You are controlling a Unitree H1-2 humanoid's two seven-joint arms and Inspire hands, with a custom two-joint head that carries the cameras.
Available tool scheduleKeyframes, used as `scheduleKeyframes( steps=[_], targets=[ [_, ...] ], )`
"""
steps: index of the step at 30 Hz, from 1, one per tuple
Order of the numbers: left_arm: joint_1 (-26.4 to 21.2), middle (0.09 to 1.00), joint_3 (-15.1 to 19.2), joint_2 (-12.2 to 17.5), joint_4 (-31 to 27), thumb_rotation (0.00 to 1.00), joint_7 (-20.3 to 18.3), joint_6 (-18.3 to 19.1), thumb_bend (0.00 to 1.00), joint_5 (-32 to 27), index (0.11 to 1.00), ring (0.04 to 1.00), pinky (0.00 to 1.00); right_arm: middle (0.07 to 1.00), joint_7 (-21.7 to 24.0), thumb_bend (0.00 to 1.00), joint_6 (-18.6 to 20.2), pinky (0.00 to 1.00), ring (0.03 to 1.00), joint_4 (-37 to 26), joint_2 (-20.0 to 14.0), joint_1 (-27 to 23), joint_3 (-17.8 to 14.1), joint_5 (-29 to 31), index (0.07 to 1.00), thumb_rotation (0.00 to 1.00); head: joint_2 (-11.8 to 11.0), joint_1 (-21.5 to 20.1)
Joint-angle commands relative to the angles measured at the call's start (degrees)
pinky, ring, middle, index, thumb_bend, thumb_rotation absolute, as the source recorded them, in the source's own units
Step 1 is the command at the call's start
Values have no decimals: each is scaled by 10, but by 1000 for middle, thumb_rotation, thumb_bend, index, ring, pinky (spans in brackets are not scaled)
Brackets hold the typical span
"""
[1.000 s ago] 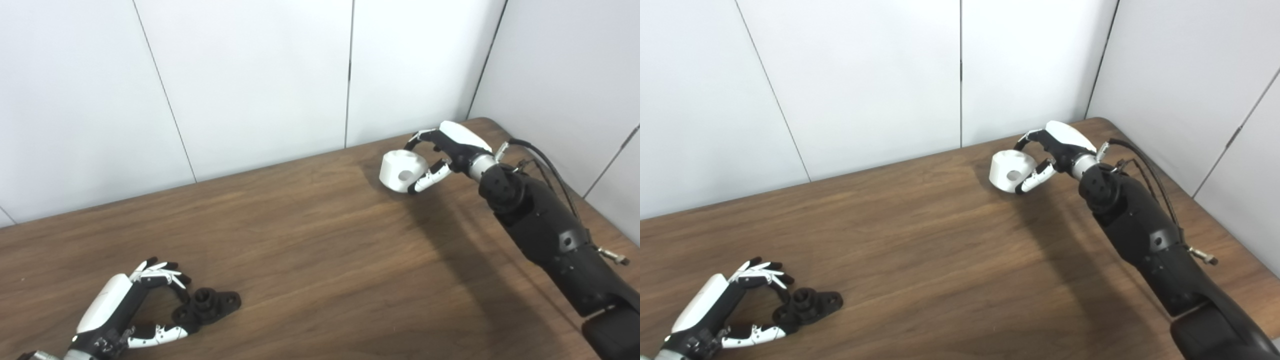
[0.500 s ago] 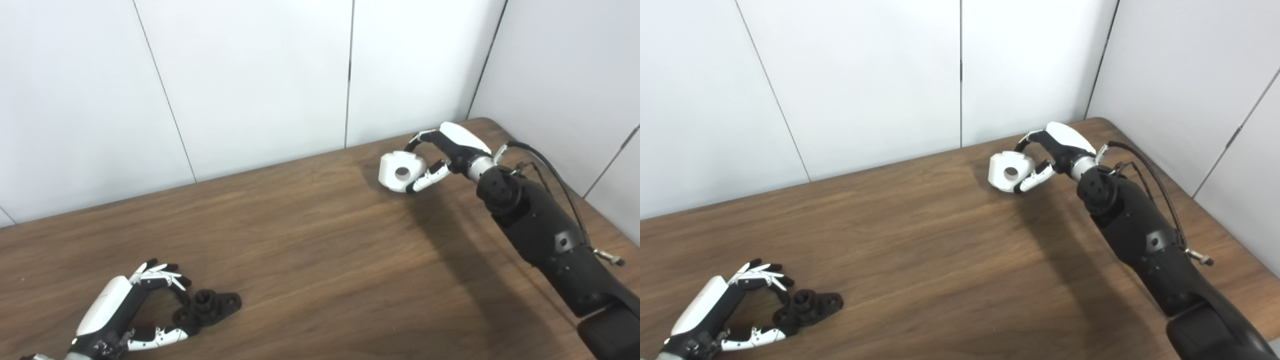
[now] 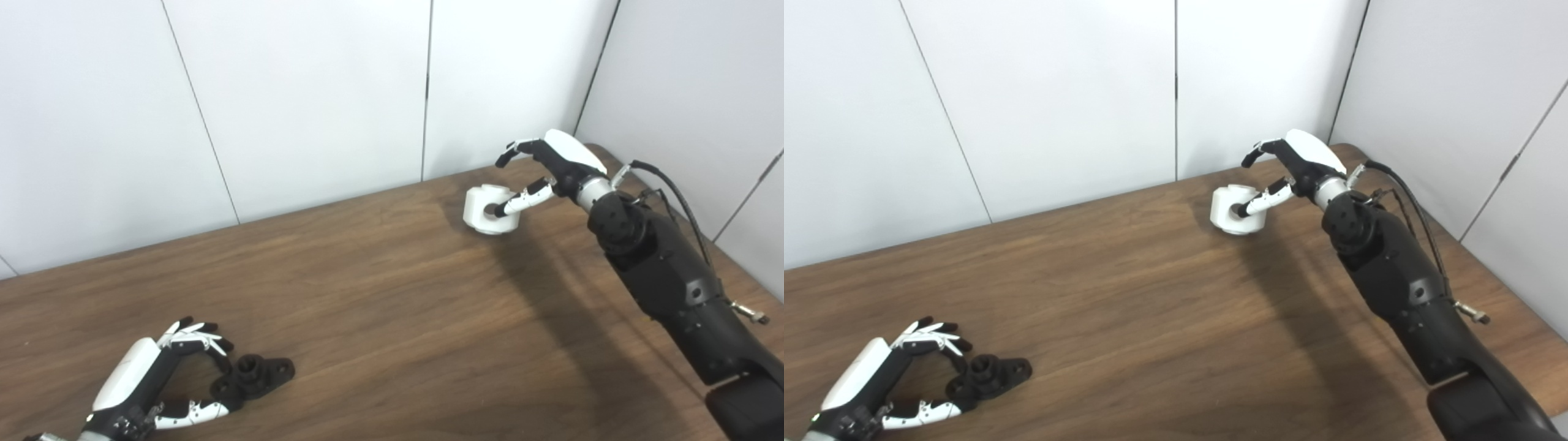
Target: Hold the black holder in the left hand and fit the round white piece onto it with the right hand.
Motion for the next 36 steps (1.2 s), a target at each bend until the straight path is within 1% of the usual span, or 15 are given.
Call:
scheduleKeyframes(
  steps=[1, 8, 14, 18, 21, 24, 29, 33, 36],
  targets=[
    [-10, 695, -1, 5, 4, 40, -10, 6, 517, 8, 484, 870, 987, 860, -18, 800, -15, 799, 892, -16, -13, -18, -11, -1, 659, 249, -1, -1],
    [-9, 693, 0, 5, 5, 40, -9, 1, 517, 2, 484, 872, 984, 864, -18, 802, -21, 780, 875, -12, -12, -18, -9, 1, 663, 243, 0, 3],
    [-1, 692, 2, 6, -7, 40, -10, 2, 517, -1, 484, 873, 983, 862, -20, 807, -42, 783, 872, 3, -14, -20, -6, 3, 668, 244, 1, 5],
    [4, 689, 3, 8, -14, 40, -9, 3, 517, 0, 484, 870, 982, 865, -17, 809, -44, 778, 873, 12, -10, -26, -2, 0, 671, 234, 1, 4],
    [8, 686, 4, 9, -19, 40, -12, 5, 517, -2, 484, 871, 986, 872, -16, 808, -42, 788, 896, 16, -7, -28, 5, -4, 682, 242, -4, 2],
    [11, 687, 5, 10, -21, 40, -13, 7, 517, -3, 484, 873, 989, 885, -15, 822, -34, 824, 935, 23, -4, -32, 13, -11, 718, 268, -6, 1],
    [15, 689, 7, 13, -31, 40, -19, 13, 517, -8, 484, 876, 990, 911, -8, 838, -23, 830, 969, 27, 1, -36, 27, -24, 776, 303, -8, -2],
    [18, 690, 10, 14, -38, 40, -23, 19, 517, -7, 484, 876, 984, 923, -8, 854, -21, 837, 985, 36, 5, -39, 33, -26, 793, 305, -14, -5],
    [19, 689, 11, 14, -40, 40, -26, 18, 517, -10, 484, 873, 978, 926, -13, 858, -29, 836, 986, 47, 7, -41, 38, -28, 792, 309, -19, -6]
  ],
)
